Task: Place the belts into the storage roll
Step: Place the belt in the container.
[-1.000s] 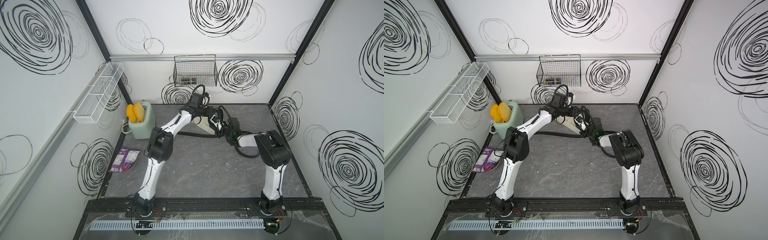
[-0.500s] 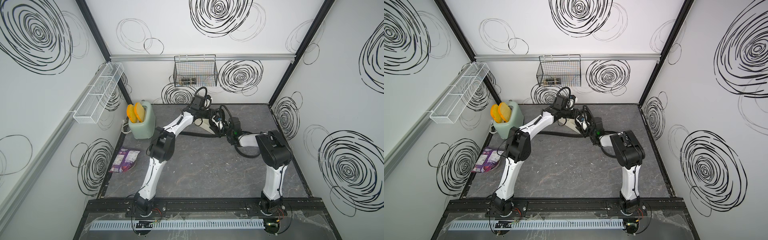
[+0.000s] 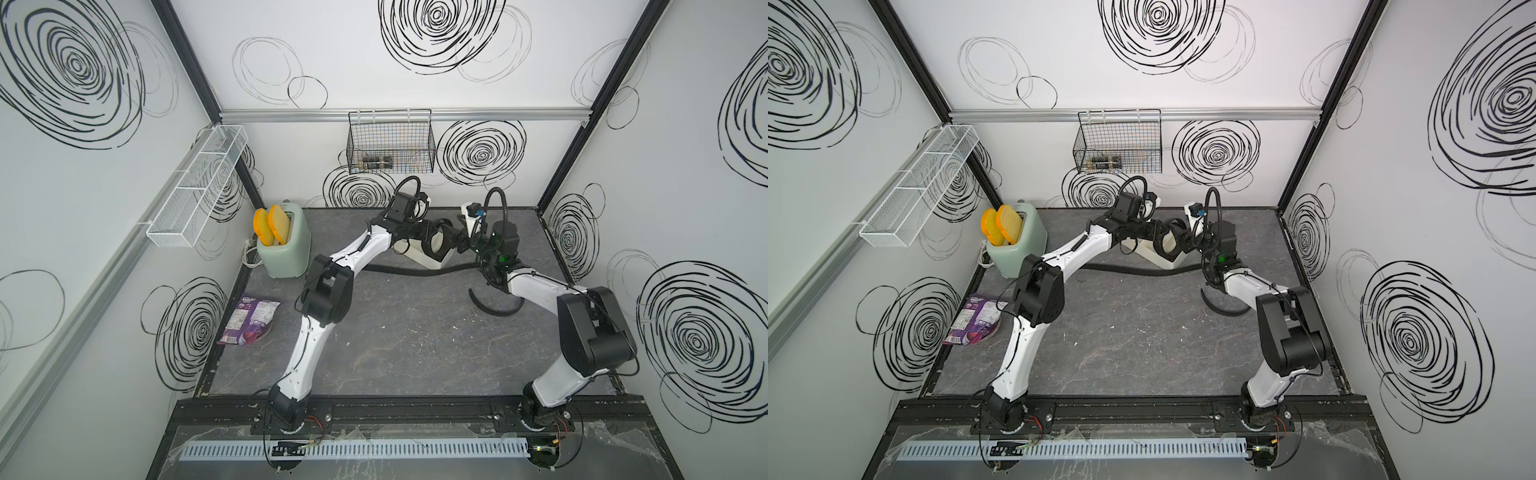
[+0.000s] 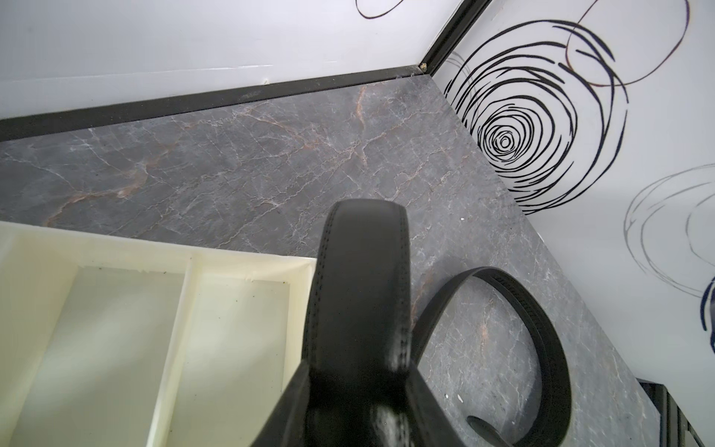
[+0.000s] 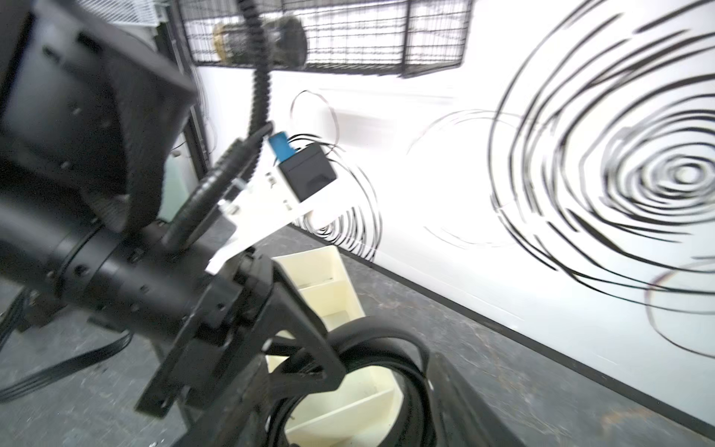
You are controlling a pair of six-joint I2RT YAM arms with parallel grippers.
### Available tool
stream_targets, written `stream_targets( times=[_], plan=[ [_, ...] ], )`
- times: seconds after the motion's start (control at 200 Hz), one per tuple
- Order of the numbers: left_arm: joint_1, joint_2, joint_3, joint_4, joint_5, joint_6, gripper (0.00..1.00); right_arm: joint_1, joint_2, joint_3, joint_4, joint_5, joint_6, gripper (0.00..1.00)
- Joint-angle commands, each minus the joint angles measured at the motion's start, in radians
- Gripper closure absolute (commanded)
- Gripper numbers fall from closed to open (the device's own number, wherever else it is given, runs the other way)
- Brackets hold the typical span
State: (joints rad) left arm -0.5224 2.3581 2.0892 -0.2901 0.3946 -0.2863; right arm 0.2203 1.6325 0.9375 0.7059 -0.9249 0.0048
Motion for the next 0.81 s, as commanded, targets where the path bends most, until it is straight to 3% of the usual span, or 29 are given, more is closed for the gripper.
stream_targets(
  times=[0.0, 0.205, 0.45, 0.616, 0.801],
  plan=[
    [-0.021, 0.026, 0.022, -0.053, 0.002, 0.027, 0.72, -0.053, -0.043, -0.008, -0.028, 0.182, 0.165, 0.34],
    [-0.045, 0.016, 0.033, -0.073, -0.030, 0.058, 0.72, -0.141, -0.036, -0.013, -0.054, 0.236, 0.274, 0.34],
    [-0.136, -0.003, 0.051, -0.121, -0.263, 0.177, 0.72, -0.156, -0.026, -0.008, -0.137, 0.262, 0.254, 0.34],
    [-0.174, 0.004, 0.049, -0.145, -0.336, 0.203, 0.71, -0.155, -0.017, -0.006, -0.135, 0.258, 0.261, 0.34],
    [-0.178, 0.004, 0.049, -0.141, -0.329, 0.181, 0.53, -0.155, -0.016, 0.004, -0.148, 0.257, 0.271, 0.33]
  ],
)
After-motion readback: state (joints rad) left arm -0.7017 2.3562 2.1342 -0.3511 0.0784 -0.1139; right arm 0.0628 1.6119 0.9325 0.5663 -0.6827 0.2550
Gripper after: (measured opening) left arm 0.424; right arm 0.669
